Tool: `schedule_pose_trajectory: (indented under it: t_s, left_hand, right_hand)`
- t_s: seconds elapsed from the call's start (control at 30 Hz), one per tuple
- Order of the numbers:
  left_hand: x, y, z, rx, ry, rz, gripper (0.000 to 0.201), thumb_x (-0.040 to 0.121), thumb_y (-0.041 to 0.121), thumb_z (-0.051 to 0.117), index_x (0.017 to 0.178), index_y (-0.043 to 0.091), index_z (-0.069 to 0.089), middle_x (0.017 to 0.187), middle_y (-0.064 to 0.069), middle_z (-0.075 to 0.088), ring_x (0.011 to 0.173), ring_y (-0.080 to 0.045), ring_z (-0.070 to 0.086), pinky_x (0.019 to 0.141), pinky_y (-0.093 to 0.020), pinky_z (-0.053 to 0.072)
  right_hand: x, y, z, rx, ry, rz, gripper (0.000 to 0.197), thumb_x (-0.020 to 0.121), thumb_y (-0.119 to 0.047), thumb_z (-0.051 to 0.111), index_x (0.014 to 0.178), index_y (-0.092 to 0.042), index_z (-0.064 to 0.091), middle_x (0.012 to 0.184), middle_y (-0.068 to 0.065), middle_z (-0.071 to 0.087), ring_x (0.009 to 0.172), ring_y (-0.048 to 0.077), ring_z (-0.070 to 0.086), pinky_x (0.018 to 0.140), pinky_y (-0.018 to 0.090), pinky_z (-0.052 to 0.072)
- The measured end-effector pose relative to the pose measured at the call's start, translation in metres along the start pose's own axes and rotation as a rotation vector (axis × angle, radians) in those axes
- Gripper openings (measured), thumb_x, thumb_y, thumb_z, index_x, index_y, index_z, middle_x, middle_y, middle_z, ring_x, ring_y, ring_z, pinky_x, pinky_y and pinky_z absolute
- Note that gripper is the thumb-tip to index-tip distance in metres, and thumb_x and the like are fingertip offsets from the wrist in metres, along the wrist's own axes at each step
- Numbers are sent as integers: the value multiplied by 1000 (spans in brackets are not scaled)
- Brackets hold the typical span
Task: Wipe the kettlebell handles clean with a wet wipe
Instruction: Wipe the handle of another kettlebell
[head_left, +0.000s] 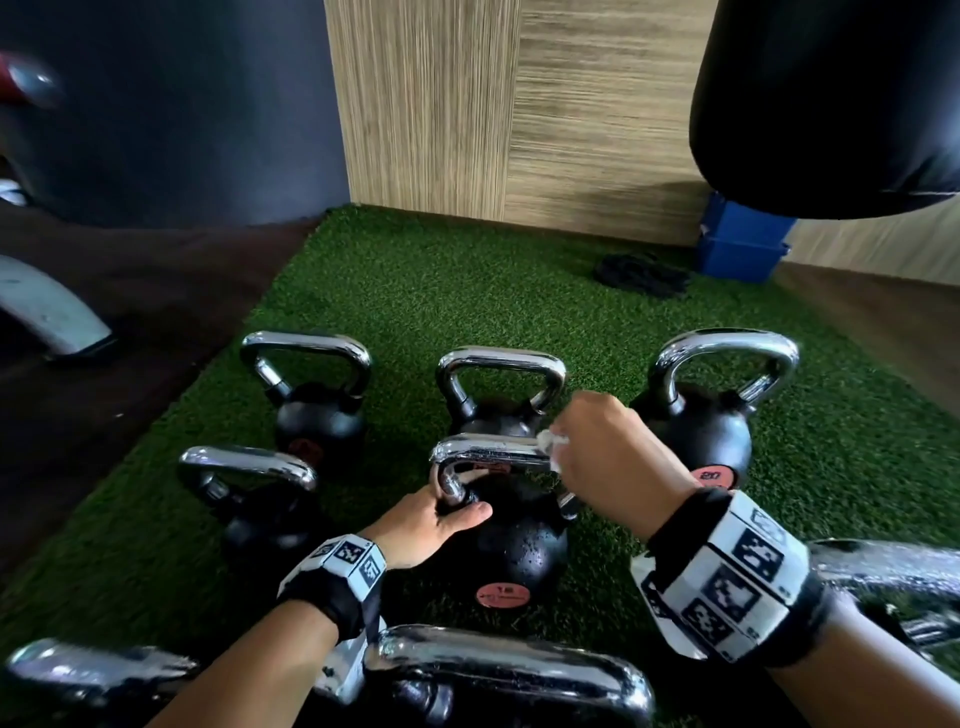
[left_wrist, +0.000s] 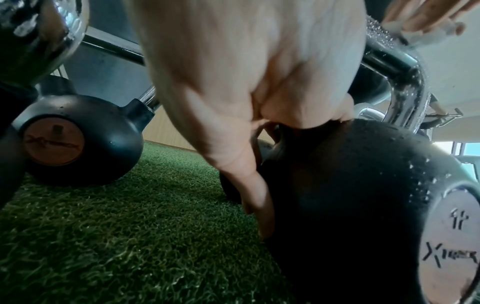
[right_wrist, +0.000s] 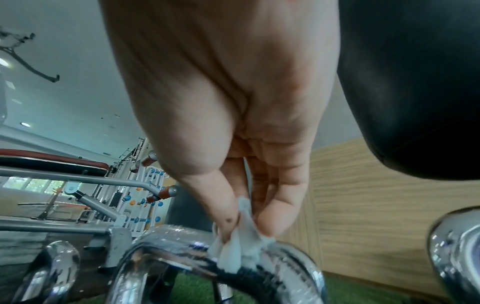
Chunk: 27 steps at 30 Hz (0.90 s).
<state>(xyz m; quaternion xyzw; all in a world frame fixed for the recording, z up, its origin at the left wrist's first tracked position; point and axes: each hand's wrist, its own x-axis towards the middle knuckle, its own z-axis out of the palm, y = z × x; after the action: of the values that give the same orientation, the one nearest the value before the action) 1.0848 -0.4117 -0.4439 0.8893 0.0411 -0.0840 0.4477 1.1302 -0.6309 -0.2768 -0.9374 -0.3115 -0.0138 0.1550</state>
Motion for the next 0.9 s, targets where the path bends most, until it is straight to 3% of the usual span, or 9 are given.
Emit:
schedule_pose_trajectory:
  t_s: [0.1,0.17,0.3,0.4,0.53,0.6,0.67,0.8,0.9]
  left_hand:
    - [0,0,2,3,8,-34,79,81,77,51,150,41,43,148,14,53,139,-10,48,115,-25,33]
    - [-1,0,3,1,13,-40,76,83,76,52,150,40,45,148,12,54,138,-10,49,112,-23,33]
    - [-1,-1,4,-11,12,-45,88,79,87,52,149,34,46,149,7,52,139,-16,49,119,-35,35]
    - [-1,-2,3,-10,13,-43,92,76,91,49,151,38,43,148,11,51,138,-14,48,115,-30,35]
    - [-3,1,3,-16,3,-24,82,83,76,50,154,36,38,147,15,48,139,-11,47,114,-28,33]
    - [-4,3,2,-11,-2,-33,80,85,73,51,154,35,38,147,14,48,139,-11,46,114,-27,33]
    - [-5,5,1,4,-11,-47,78,86,73,50,153,33,41,150,10,49,140,-14,47,116,-30,34]
    - [-6,6,2,3,-11,-77,83,83,76,48,153,33,41,152,9,48,141,-15,46,118,-31,32]
    - [-7,7,3,-15,-9,-80,84,84,81,49,153,32,42,153,6,48,142,-15,45,120,-34,31]
  right_hand:
    - [-1,1,-1,-48,2,19,23,90,-1,57,70,-12,56,67,0,54,70,27,67,58,32,51]
    - [-2,-2,2,-88,8,-13,26,90,-1,57,68,-14,49,66,0,50,73,29,67,58,29,45]
    - [-8,14,-1,-128,-6,54,39,89,-1,58,59,-16,38,71,9,61,77,33,71,64,37,58]
    - [-12,21,-2,-86,3,134,28,90,-6,57,65,-14,48,70,9,58,77,34,71,67,40,61]
    - [-10,24,0,-15,10,201,15,88,-8,61,74,-11,56,76,11,61,78,32,70,65,36,60]
    - [-10,29,1,-4,-45,262,8,88,-10,60,85,-4,65,85,14,66,84,33,70,70,34,58]
    - [-10,35,5,6,-124,308,13,87,-10,61,94,-2,69,93,17,68,89,33,70,74,35,58]
    - [-8,46,15,93,-125,385,12,80,-9,67,89,-3,73,88,17,71,84,32,72,67,31,56]
    - [-8,50,28,178,-145,435,11,80,-10,70,84,0,72,81,17,73,76,29,75,68,39,63]
